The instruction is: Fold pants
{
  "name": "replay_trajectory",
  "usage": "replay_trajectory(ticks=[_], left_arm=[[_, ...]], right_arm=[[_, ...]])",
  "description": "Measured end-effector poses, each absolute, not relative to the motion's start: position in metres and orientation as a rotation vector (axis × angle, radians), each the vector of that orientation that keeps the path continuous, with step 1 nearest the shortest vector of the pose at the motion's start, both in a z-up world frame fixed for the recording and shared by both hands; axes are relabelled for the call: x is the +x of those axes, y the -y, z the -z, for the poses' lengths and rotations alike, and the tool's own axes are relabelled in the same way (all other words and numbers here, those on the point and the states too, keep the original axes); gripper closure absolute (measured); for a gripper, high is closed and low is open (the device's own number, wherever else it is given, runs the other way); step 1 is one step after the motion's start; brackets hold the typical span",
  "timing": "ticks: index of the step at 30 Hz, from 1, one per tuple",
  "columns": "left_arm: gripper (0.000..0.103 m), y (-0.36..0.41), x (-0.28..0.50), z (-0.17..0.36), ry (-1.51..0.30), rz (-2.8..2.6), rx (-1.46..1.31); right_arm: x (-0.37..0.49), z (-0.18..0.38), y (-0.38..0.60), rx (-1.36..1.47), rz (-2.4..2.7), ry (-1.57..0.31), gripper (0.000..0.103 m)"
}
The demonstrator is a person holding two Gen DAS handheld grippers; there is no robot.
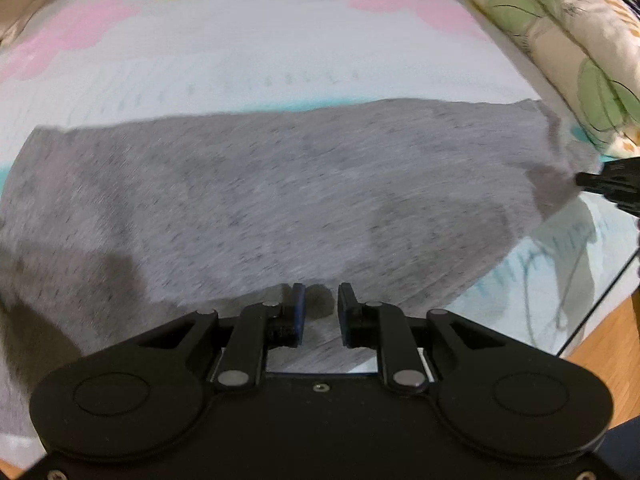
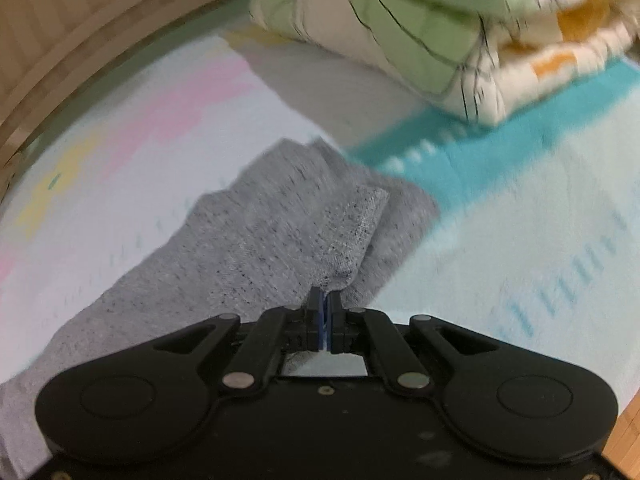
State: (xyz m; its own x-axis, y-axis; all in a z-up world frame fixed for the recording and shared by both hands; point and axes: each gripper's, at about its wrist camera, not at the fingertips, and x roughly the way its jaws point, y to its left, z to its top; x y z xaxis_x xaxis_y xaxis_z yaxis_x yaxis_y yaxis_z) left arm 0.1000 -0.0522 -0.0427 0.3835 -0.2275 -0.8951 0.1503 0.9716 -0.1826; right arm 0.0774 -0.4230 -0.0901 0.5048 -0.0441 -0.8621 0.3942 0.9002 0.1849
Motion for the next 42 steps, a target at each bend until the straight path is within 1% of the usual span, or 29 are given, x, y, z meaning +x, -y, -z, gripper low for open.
replay_trajectory(ticks=[1,2,3,4,6,10,21,26,30,32,33,34,38,40,42], left_arm=[[0.077,0.056,0.101,0.042,-1.143,0.254,-0.067],[0.077,0.061,0.104,0.044,-1.139,0.262,-0.059],[0.077,0.065,0.106,0.047,-1.145,0.265,-0.054],[0.077,0.068,0.108,0.051,-1.156,0.269,-0.054],[0.076,0.073,0.111,0.060,-1.195,0.279,-0.062],[0.074,0.078,0.110,0.063,-1.179,0.277,-0.067],[0.073,0.085,0.113,0.064,-1.178,0.261,-0.055],[0.072,0.090,0.112,0.064,-1.178,0.251,-0.037],[0.069,0.094,0.113,0.065,-1.173,0.247,-0.030],[0.069,0.096,0.114,0.065,-1.174,0.245,-0.027],[0.069,0.096,0.114,0.065,-1.174,0.245,-0.025],[0.069,0.095,0.113,0.064,-1.175,0.245,-0.026],[0.069,0.088,0.111,0.059,-1.168,0.246,-0.041],[0.069,0.088,0.110,0.055,-1.143,0.255,-0.059],[0.069,0.091,0.109,0.049,-1.098,0.272,-0.058]], right_arm=[[0.078,0.092,0.424,0.386,0.266,-1.014,0.098],[0.078,0.093,0.424,0.389,0.256,-1.008,0.097],[0.077,0.091,0.426,0.397,0.247,-0.997,0.092],[0.076,0.088,0.429,0.409,0.243,-0.980,0.081],[0.074,0.082,0.435,0.423,0.269,-0.945,0.072],[0.073,0.071,0.453,0.458,0.314,-0.867,0.071],[0.091,0.086,0.466,0.502,0.298,-0.867,0.071],[0.087,0.079,0.457,0.431,0.291,-0.833,0.071],[0.090,0.083,0.458,0.411,0.270,-0.846,0.072],[0.093,0.085,0.460,0.424,0.284,-0.852,0.075],[0.093,0.085,0.458,0.418,0.290,-0.849,0.081],[0.092,0.083,0.455,0.400,0.290,-0.836,0.096],[0.089,0.072,0.437,0.240,0.257,-0.796,0.098],[0.085,0.061,0.431,0.157,0.248,-0.751,0.098],[0.080,0.050,0.435,0.134,0.245,-0.727,0.099]])
